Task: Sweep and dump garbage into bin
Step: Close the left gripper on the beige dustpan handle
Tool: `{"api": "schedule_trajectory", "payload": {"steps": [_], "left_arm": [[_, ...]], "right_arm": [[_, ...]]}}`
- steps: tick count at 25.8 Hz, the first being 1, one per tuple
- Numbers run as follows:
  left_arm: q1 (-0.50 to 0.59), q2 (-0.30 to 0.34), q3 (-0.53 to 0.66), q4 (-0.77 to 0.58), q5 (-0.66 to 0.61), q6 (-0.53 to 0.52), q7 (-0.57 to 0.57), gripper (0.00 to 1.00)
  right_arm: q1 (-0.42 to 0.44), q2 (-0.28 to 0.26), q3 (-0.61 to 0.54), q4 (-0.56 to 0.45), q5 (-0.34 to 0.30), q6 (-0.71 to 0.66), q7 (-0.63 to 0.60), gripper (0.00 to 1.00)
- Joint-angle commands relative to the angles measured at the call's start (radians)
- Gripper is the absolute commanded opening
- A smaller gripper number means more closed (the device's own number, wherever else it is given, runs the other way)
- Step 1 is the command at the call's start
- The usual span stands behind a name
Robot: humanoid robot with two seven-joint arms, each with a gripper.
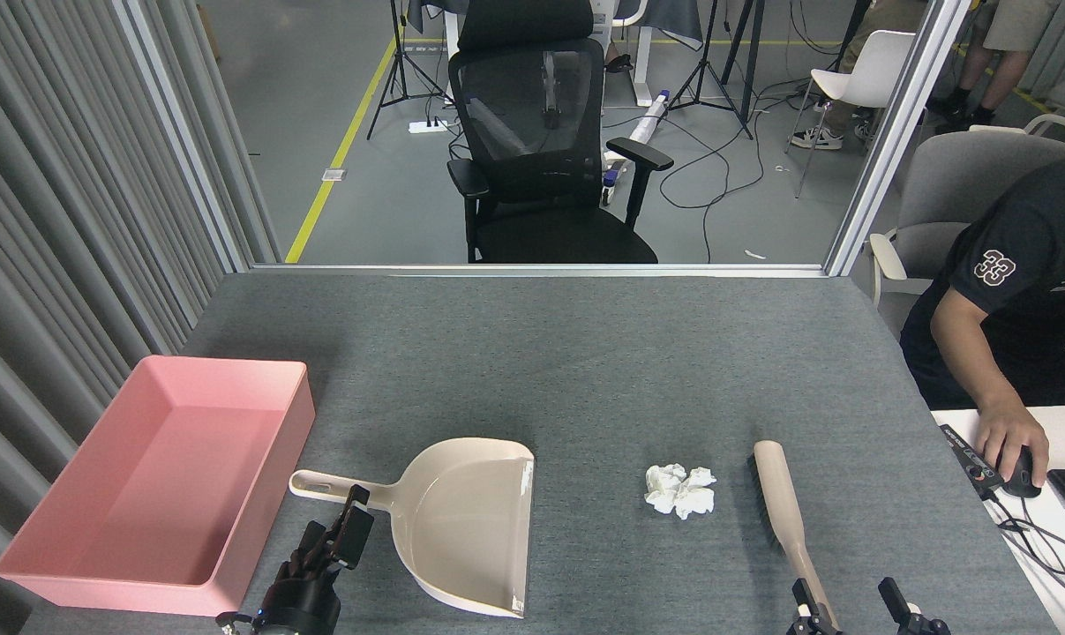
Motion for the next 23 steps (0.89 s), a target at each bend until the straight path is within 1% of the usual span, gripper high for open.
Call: {"api": "schedule_trajectory", "payload": {"steps": [1, 5, 11, 19, 23], "left_arm": [[-0.022, 0.001, 0.002, 0.021, -0.001, -0.012, 0.000, 1.00], [-0.053, 0.004, 0.002, 0.077, -0.002, -0.012, 0.017, 1.00], [-0.068, 0.004, 0.012, 0.098, 0.001, -0.012, 0.020, 1.00], [-0.073, 0.006, 0.035, 0.107, -0.002, -0.010, 0.020, 1.00], [-0.078, 0.006, 0.035, 0.117, -0.001, -0.010, 0.040, 1.00]], "right_arm": [[0.000, 0.001, 0.000, 0.004, 0.000, 0.000, 0.000, 0.99], [0.000, 0.002, 0.003, 0.023, 0.002, 0.003, 0.000, 0.99], [0.000, 0.001, 0.003, 0.049, 0.003, 0.003, -0.001, 0.99], [0.002, 0.008, 0.006, 0.055, 0.005, 0.003, -0.012, 0.99], [0.000, 0.008, 0.006, 0.070, 0.005, 0.003, -0.014, 0.99]]}}
